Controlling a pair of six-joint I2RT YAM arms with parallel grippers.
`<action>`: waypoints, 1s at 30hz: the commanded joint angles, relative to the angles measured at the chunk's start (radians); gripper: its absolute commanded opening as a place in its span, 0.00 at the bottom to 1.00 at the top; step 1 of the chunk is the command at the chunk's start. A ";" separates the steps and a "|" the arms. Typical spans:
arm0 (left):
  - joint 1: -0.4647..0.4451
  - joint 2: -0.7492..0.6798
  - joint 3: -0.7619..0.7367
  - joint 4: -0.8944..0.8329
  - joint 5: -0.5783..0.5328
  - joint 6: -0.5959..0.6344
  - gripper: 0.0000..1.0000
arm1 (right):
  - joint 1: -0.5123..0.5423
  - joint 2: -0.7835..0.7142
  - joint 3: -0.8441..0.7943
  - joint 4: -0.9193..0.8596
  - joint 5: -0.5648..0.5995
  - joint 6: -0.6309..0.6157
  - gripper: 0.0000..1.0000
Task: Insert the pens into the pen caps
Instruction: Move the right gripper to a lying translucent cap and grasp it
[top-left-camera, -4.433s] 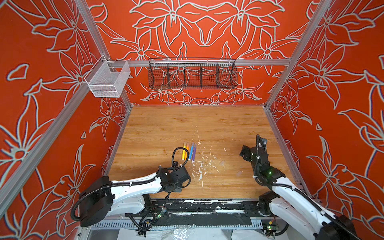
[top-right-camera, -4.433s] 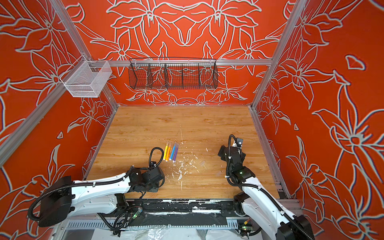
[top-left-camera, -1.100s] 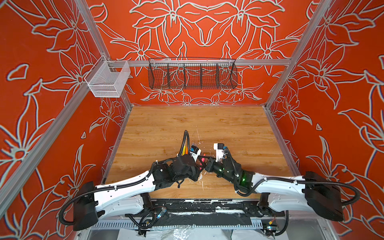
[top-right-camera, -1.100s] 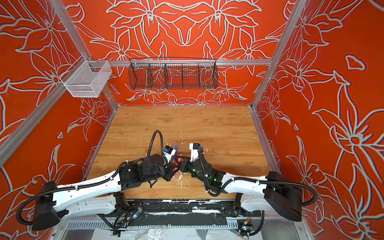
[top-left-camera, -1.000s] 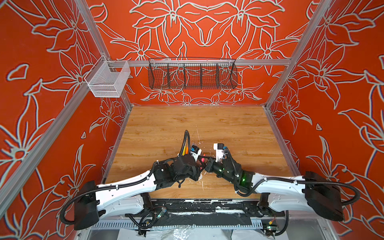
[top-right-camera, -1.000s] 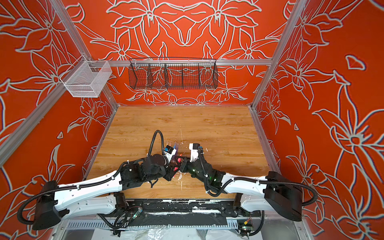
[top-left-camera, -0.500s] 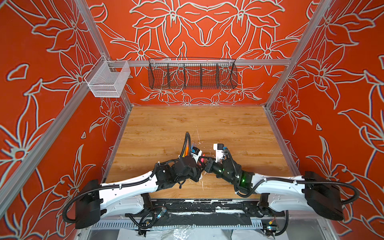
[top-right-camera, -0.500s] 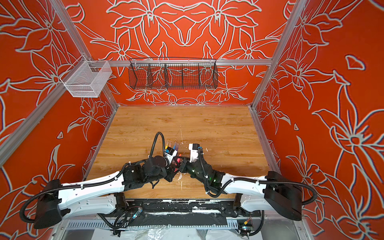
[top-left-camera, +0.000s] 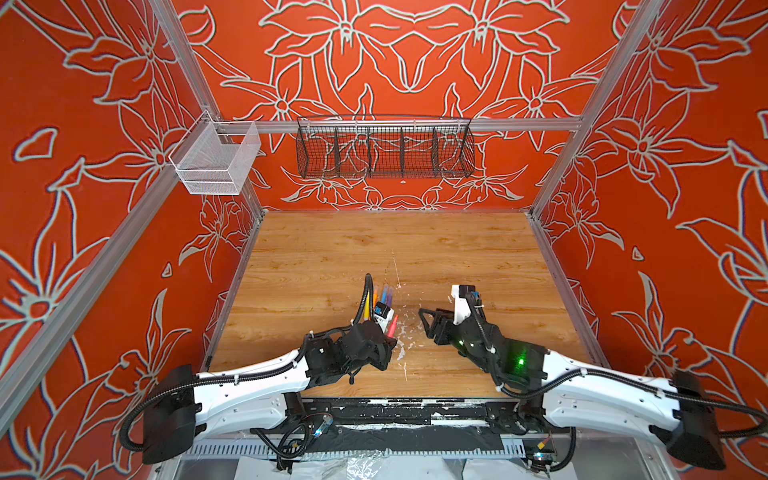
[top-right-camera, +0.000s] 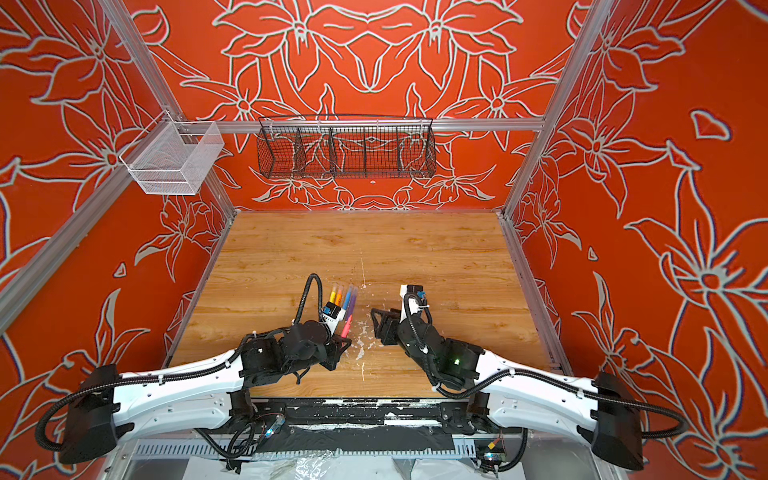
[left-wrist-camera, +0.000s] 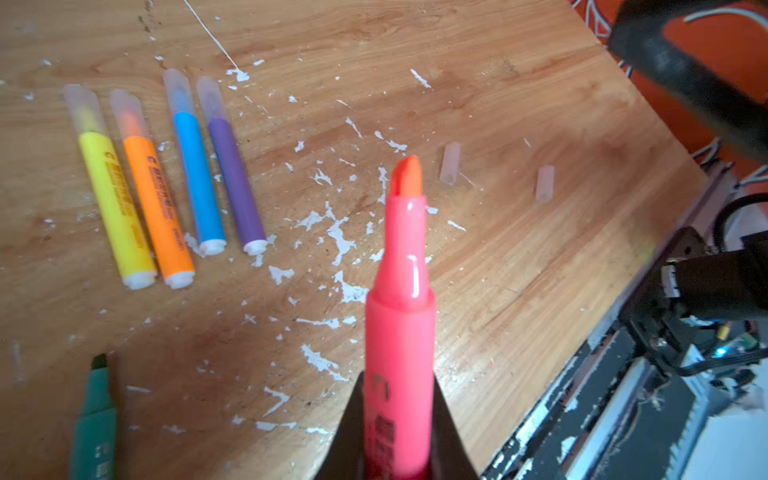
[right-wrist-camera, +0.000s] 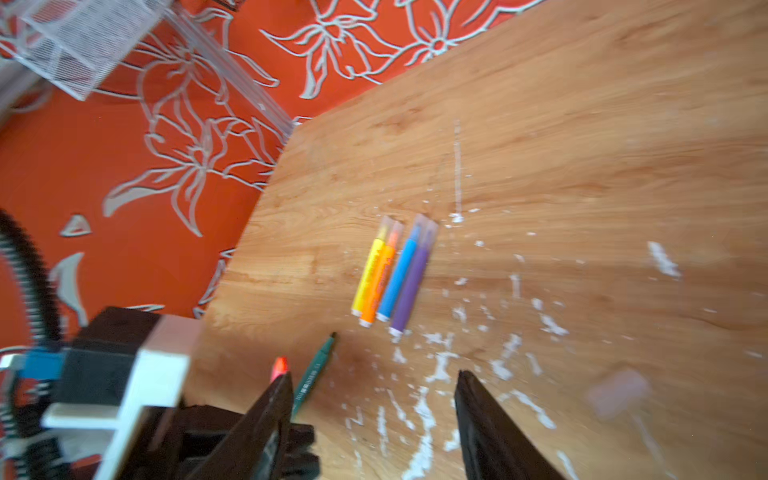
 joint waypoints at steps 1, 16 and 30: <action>0.000 0.009 0.089 0.017 -0.073 0.119 0.00 | 0.002 -0.040 0.016 -0.344 0.125 -0.015 0.66; 0.001 0.014 0.108 0.192 -0.016 0.231 0.00 | -0.057 0.010 -0.016 -0.382 0.020 -0.021 0.74; 0.002 -0.060 0.072 0.188 -0.056 0.226 0.00 | -0.274 0.314 0.010 -0.198 -0.213 -0.072 0.69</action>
